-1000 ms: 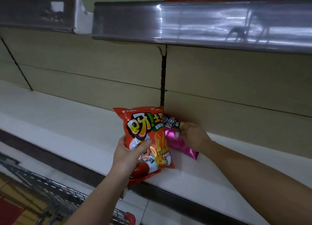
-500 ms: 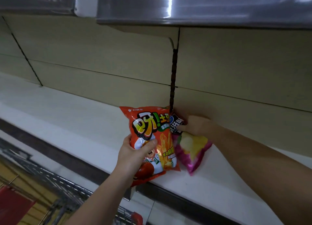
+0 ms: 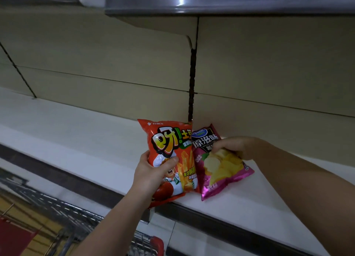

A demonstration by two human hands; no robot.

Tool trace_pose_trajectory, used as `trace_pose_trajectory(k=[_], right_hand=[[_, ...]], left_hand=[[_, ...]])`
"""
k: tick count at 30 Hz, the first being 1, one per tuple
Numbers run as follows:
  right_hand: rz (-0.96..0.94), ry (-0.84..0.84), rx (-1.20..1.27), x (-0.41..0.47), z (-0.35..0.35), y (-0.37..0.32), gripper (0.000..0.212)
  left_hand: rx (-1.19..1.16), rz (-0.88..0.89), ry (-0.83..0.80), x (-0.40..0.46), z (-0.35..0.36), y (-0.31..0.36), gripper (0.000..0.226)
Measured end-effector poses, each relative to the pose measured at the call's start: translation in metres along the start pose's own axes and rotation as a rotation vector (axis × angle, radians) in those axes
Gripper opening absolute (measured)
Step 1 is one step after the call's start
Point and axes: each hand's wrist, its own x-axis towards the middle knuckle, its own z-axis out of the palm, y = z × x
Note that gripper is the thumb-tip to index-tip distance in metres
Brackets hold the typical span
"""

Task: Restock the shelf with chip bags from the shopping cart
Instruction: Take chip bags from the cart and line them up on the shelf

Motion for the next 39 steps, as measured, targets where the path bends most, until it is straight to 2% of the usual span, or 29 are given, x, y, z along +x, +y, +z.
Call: trace_pose_trajectory(k=[9, 14, 19, 23, 26, 30, 36, 39], right_hand=[[-0.101, 0.045, 0.324, -0.026, 0.012, 0.042, 0.037], [-0.289, 0.260, 0.379, -0.063, 0.014, 0.065, 0.046], [-0.396, 0.478, 0.382, -0.121, 0.000, 0.103, 0.072], [-0.428, 0.597, 0.375, -0.188, -0.017, 0.146, 0.067], [-0.440, 0.728, 0.410, -0.247, -0.027, 0.187, 0.078], [-0.422, 0.901, 0.445, -0.337, -0.033, 0.241, 0.082], [-0.397, 1.167, 0.449, -0.463, -0.040, 0.310, 0.089], [-0.391, 1.296, 0.453, -0.518, -0.039, 0.334, 0.085]], left_hand=[[0.140, 0.072, -0.019, -0.008, 0.007, -0.001, 0.077], [0.174, 0.157, -0.028, -0.029, 0.021, 0.008, 0.081], [0.155, 0.250, -0.089, -0.069, 0.047, 0.019, 0.077], [0.136, 0.326, -0.182, -0.121, 0.084, 0.031, 0.072], [0.117, 0.381, -0.245, -0.172, 0.113, 0.039, 0.067], [0.081, 0.429, -0.391, -0.247, 0.151, 0.051, 0.082], [0.022, 0.505, -0.593, -0.348, 0.202, 0.067, 0.084], [-0.021, 0.537, -0.671, -0.390, 0.222, 0.075, 0.086]])
